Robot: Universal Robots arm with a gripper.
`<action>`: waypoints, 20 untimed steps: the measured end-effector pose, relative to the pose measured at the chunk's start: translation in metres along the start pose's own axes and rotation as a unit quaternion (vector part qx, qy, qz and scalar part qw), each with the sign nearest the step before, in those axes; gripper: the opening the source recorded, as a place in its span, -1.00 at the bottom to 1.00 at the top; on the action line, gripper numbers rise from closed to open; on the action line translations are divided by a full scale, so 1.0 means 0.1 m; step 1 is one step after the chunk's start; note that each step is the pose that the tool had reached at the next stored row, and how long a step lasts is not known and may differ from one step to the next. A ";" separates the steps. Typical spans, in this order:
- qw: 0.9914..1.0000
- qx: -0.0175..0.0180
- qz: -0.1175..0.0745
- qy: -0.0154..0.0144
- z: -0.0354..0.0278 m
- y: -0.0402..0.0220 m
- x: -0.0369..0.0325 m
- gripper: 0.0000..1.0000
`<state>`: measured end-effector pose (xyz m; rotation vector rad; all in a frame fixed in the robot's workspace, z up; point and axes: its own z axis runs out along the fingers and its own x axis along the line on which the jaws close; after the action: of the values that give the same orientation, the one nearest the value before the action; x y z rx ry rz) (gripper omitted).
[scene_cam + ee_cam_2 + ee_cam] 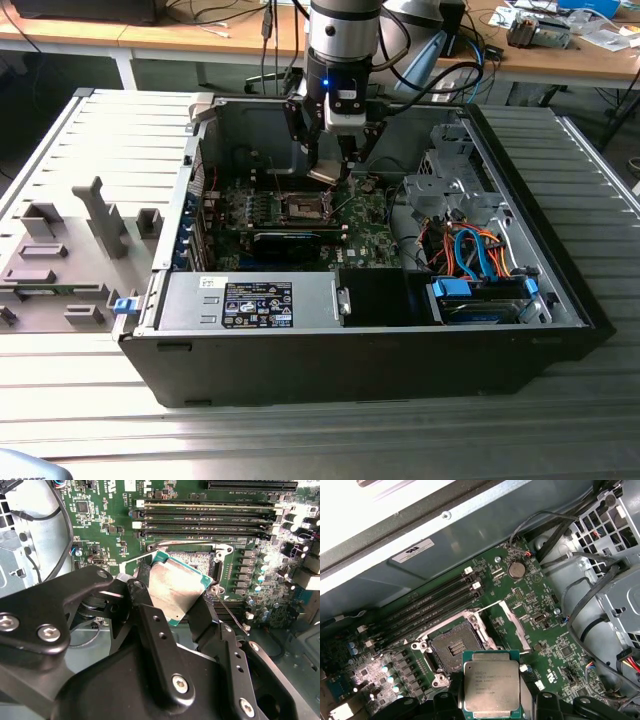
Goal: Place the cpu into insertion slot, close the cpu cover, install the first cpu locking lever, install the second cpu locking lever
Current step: 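Place the cpu into insertion slot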
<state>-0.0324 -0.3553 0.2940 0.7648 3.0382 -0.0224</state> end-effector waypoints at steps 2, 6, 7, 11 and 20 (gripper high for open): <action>1.000 0.000 0.000 0.000 0.000 0.000 0.000 0.08; 1.000 0.002 0.001 -0.001 0.000 0.000 0.000 0.08; 1.000 0.002 0.001 -0.001 0.000 0.000 0.000 0.08; 1.000 0.003 0.002 -0.002 0.000 0.000 0.000 0.08; 1.000 0.006 0.005 -0.003 0.000 0.000 0.000 0.08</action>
<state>-0.0323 -0.3553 0.2940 0.7792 3.0310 -0.0431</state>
